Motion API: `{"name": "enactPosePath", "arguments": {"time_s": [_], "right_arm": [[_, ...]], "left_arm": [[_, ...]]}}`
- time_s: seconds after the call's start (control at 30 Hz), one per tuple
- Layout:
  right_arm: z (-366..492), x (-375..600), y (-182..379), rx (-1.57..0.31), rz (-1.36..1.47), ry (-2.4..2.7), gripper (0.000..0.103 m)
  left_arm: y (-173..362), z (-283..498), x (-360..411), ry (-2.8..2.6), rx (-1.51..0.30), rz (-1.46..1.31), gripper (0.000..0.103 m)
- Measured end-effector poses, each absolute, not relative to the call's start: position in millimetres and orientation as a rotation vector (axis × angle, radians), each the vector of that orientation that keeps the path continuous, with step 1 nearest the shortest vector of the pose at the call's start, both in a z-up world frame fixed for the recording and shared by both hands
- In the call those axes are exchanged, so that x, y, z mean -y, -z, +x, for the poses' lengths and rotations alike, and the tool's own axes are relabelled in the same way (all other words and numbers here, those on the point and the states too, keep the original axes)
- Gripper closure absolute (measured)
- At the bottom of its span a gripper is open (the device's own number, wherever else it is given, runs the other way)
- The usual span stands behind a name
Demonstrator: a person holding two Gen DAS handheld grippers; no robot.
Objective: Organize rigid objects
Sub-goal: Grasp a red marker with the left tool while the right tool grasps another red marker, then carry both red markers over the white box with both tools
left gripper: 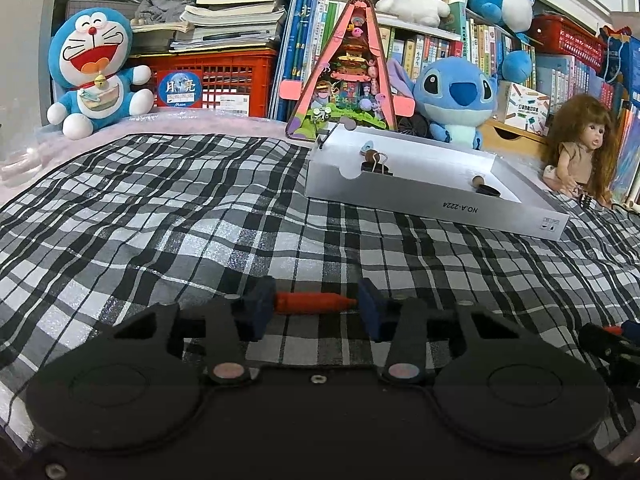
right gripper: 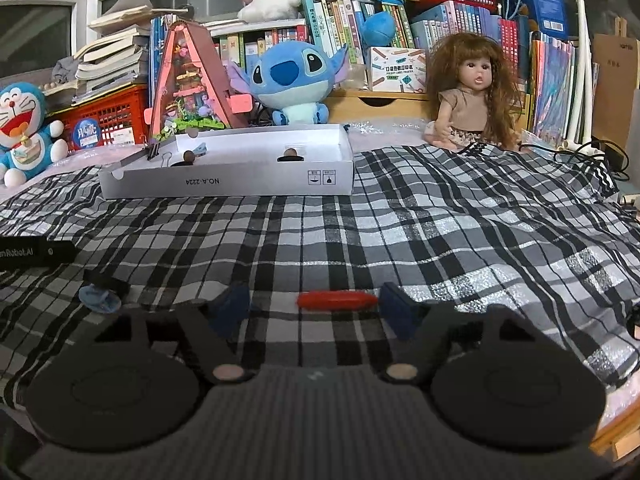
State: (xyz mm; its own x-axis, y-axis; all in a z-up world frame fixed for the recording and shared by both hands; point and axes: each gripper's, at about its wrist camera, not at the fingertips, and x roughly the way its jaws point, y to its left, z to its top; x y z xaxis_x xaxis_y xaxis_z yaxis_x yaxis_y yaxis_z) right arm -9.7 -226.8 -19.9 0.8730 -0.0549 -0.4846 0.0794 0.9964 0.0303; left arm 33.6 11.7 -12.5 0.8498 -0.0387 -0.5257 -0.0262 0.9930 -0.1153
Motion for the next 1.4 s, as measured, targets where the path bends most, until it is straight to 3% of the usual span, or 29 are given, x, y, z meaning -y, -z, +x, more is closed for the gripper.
{"name": "enactPosePath", "arguments": {"time_s": [0.2, 1.4], "right_arm": [[-12, 230, 19, -0.485, 0.086, 0.077, 0.054], [17, 211, -3, -0.489, 0.079, 0.001, 0.054]], "left_arm": [[12, 31, -12, 0.009, -0.555, -0.124, 0.061], [-20, 43, 17, 0.083, -0.576, -0.04, 0.061]]}}
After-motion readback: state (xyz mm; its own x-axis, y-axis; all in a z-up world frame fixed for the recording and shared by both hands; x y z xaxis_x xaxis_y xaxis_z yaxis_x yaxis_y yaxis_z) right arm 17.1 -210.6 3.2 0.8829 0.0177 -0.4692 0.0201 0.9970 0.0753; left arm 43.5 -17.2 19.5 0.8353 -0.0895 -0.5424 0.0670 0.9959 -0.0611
